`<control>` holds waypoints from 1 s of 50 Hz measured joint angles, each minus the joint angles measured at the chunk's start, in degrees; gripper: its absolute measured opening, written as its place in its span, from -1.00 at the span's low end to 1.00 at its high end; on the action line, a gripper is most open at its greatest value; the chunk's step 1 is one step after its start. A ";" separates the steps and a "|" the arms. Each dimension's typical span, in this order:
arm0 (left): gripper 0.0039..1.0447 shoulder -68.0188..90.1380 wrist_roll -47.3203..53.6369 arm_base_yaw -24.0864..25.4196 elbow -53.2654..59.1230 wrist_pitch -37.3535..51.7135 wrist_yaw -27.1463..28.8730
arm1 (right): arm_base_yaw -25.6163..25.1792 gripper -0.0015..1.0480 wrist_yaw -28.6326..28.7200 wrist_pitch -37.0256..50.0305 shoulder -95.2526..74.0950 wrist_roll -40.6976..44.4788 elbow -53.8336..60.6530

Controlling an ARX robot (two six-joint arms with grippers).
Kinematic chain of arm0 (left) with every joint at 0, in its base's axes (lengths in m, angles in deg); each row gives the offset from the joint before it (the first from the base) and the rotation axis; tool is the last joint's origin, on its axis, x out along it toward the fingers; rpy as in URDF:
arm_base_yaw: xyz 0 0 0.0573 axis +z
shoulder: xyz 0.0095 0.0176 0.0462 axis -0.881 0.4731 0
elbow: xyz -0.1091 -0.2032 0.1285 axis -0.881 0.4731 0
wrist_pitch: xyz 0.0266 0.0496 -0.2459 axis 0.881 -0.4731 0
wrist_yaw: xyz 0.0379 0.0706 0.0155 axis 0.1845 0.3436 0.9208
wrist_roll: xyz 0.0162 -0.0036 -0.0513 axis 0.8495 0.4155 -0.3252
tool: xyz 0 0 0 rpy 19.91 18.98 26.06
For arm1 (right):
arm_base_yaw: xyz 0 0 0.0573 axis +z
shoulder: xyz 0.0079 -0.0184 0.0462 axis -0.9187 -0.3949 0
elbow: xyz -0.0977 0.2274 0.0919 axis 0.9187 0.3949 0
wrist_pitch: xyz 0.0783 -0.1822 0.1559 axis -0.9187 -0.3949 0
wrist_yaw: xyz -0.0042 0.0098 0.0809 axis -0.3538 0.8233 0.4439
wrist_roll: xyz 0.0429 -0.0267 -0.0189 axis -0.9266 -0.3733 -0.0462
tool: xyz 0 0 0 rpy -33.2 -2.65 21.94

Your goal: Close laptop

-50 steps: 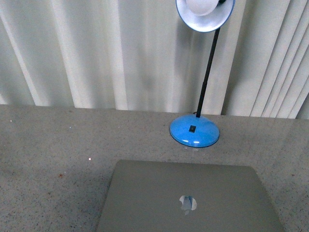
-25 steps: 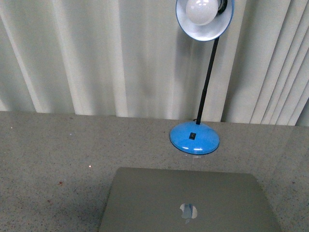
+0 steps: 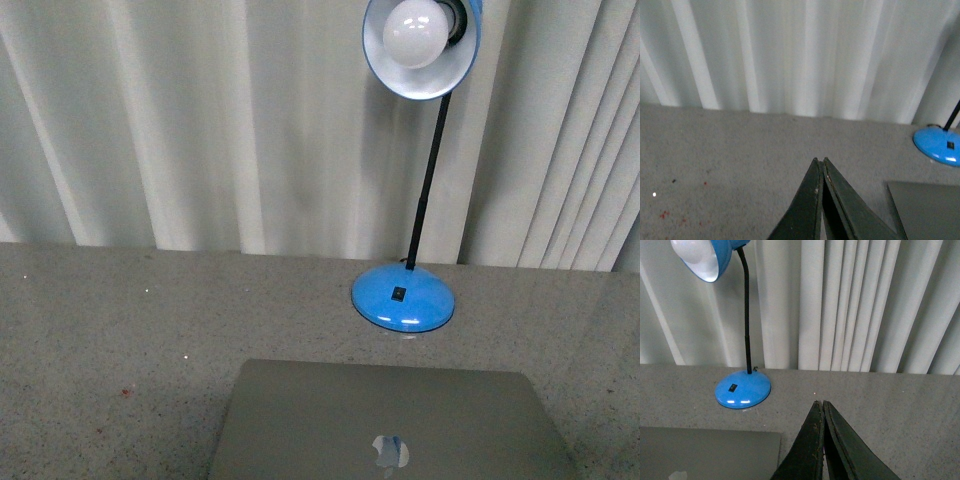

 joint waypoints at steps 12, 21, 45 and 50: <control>-0.94 -7.19 0.00 -1.97 0.02 -6.54 0.28 | 0.00 -0.94 0.00 -4.17 6.45 -0.07 1.99; -0.94 -10.95 0.00 -1.97 0.02 -10.29 0.28 | 0.00 -0.94 0.02 -4.79 9.70 -0.09 4.11; -0.94 -19.06 -0.02 -1.97 0.00 -18.40 0.28 | 0.00 -0.94 0.00 -13.53 18.91 -0.11 4.33; -0.94 -27.50 -0.02 -1.97 0.00 -27.89 0.35 | 0.00 -0.94 0.00 -15.34 20.81 -0.11 4.33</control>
